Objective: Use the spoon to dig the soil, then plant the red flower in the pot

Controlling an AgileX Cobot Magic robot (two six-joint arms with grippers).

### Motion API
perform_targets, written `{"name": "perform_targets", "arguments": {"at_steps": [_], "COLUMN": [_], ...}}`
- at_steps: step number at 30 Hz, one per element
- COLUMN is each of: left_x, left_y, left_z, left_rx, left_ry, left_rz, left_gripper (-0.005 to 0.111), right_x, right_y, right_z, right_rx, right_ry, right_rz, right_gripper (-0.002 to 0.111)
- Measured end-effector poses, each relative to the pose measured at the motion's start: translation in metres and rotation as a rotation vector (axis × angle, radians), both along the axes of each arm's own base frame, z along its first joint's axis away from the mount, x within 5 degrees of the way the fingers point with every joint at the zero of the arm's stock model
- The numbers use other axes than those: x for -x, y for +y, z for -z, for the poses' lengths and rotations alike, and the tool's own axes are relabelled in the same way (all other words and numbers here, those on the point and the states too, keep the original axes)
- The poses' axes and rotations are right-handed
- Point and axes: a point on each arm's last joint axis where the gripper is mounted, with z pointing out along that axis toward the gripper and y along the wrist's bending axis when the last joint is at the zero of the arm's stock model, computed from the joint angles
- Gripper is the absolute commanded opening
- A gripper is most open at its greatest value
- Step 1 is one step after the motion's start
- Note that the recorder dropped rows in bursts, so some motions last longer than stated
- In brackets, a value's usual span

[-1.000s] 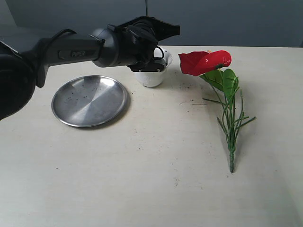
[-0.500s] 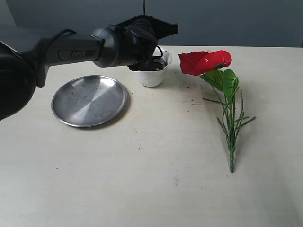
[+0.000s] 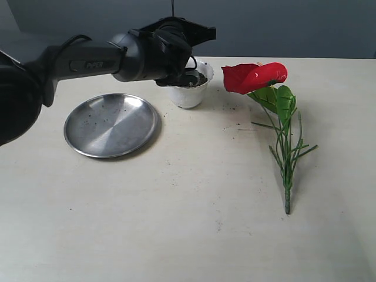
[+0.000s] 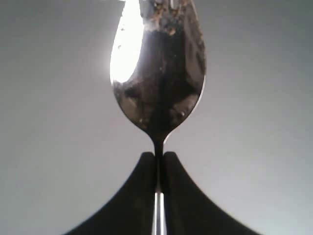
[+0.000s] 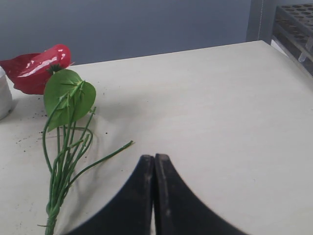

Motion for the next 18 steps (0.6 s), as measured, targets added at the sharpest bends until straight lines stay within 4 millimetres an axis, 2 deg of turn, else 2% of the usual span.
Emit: {"name": "perform_targets", "arguments": {"at_steps": [4,9,18], "left_x": [-0.003,-0.002,-0.001], "left_y": [0.007,0.004,0.001], "left_z": [-0.003,-0.013,-0.013], "left_rx": [0.019,0.092,0.046], "left_ry": [-0.002,-0.004,0.01], "left_rz": [-0.007,0.038,0.081], "left_gripper": [0.0,0.0,0.0], "right_x": [0.0,0.0,0.0], "right_y": [0.0,0.0,0.0], "right_z": [0.0,0.0,0.0], "right_rx": [0.0,0.0,0.0], "right_ry": [0.0,0.0,0.0], "right_rz": [0.0,0.0,0.0], "right_gripper": [0.0,0.0,0.0]}}
